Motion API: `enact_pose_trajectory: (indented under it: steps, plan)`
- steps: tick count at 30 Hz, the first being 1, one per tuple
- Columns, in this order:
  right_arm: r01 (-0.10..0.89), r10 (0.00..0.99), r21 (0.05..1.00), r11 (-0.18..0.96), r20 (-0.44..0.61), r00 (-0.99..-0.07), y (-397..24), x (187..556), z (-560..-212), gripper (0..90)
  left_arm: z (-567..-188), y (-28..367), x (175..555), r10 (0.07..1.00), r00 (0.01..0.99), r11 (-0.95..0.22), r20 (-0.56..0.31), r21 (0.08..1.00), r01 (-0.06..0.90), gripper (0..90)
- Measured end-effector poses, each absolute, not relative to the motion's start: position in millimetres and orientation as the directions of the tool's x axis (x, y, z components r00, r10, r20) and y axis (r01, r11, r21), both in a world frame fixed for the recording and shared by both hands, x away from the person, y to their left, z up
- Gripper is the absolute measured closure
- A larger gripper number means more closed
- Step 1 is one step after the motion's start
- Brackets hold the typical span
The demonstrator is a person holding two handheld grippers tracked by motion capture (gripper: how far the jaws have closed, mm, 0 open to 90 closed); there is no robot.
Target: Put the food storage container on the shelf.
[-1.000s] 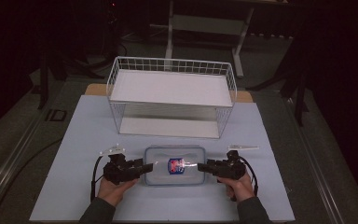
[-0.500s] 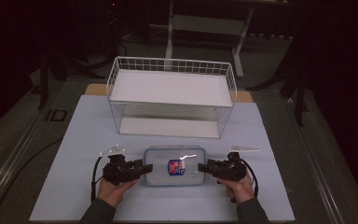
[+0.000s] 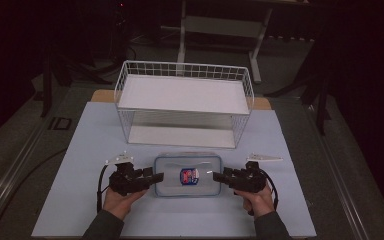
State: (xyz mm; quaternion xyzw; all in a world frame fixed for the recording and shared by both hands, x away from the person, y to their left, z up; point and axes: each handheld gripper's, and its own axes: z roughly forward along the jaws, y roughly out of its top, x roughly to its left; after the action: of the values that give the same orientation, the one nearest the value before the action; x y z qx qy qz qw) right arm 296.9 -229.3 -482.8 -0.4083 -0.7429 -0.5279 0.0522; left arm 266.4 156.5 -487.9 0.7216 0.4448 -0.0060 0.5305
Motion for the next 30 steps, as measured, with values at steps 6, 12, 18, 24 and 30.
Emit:
enact_pose_trajectory:
  steps: [6,12,18,24,30]
  plan:
    - [0.639,0.552,0.762,0.104,0.491,-0.675,-229.1,298.5,-472.9,48.4,-476.8,157.5,269.4,0.636,0.619,-0.047,-0.462,0.777,0.628,51.4]
    - [0.625,0.545,0.775,0.094,0.485,-0.684,-226.8,301.6,-464.3,48.5,-462.5,160.3,273.8,0.640,0.634,-0.062,-0.435,0.793,0.606,51.6]
    - [0.602,0.544,0.793,0.093,0.466,-0.698,-223.1,304.5,-452.1,48.5,-451.1,164.2,277.2,0.638,0.639,-0.052,-0.429,0.805,0.591,51.7]
    - [0.586,0.543,0.804,0.100,0.450,-0.709,-221.5,307.8,-440.5,48.5,-440.2,166.0,279.7,0.639,0.647,-0.050,-0.416,0.817,0.575,51.8]
    - [0.572,0.542,0.815,0.092,0.441,-0.715,-218.8,311.8,-430.8,48.5,-429.6,168.8,283.9,0.644,0.645,-0.034,-0.412,0.826,0.562,51.9]
